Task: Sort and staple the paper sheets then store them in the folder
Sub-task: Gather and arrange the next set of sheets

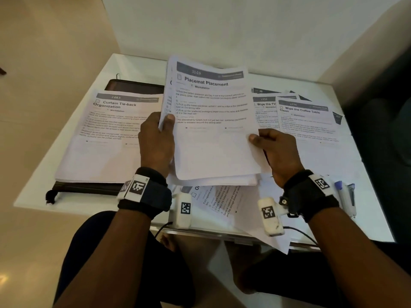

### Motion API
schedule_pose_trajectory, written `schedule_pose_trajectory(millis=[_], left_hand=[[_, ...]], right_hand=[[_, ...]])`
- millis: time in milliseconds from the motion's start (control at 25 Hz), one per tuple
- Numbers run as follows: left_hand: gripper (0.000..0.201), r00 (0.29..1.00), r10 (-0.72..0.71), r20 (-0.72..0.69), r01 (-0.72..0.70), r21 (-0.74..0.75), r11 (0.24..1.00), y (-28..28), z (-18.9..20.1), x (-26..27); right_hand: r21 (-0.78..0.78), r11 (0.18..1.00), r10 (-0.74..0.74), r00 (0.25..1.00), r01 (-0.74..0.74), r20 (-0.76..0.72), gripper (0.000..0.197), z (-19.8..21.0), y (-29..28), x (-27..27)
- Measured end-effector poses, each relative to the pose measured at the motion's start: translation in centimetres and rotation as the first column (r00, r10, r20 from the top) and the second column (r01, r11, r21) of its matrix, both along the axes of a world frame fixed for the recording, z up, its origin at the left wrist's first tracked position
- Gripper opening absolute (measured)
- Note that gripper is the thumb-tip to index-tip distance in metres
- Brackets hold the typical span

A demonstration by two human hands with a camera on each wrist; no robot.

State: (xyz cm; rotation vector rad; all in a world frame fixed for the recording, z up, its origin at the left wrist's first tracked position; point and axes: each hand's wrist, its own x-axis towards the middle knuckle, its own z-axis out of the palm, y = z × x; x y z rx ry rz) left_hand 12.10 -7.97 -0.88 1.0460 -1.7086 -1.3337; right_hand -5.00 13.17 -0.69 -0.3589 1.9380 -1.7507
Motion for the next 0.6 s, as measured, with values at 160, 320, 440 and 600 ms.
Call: schedule_pose_trajectory(millis=[160, 320, 440, 600], left_hand=[[0.031, 0.996, 0.014, -0.093, -0.018, -0.039, 0.999, 0.5, 0.7, -0.1], [0.039, 0.998, -0.005, -0.069, -0.005, -0.147, 0.989, 0.2, 0.6, 0.0], [0.033, 0.994, -0.028, -0.105, 0.013, -0.145, 0.989, 0.3, 0.8, -0.1], [0.026, 0.995, -0.015, -0.101, 0.009, -0.067, 0.998, 0.2, 0.2, -0.3]], right_hand=[[-0.010, 0.984, -0.175, 0.983, 0.175, 0.048, 0.015, -1.1, 1.0, 0.1], [-0.092, 0.919, -0.383, 0.923, 0.383, 0.025, 0.025, -0.6, 2.7, -2.1], [-0.171, 0.865, -0.478, 0.878, 0.472, 0.007, 0.031, 0.5, 3.7, -4.6], [-0.209, 0.791, -0.592, 0.805, 0.575, -0.026, 0.029, 2.2, 3.7, -7.5]])
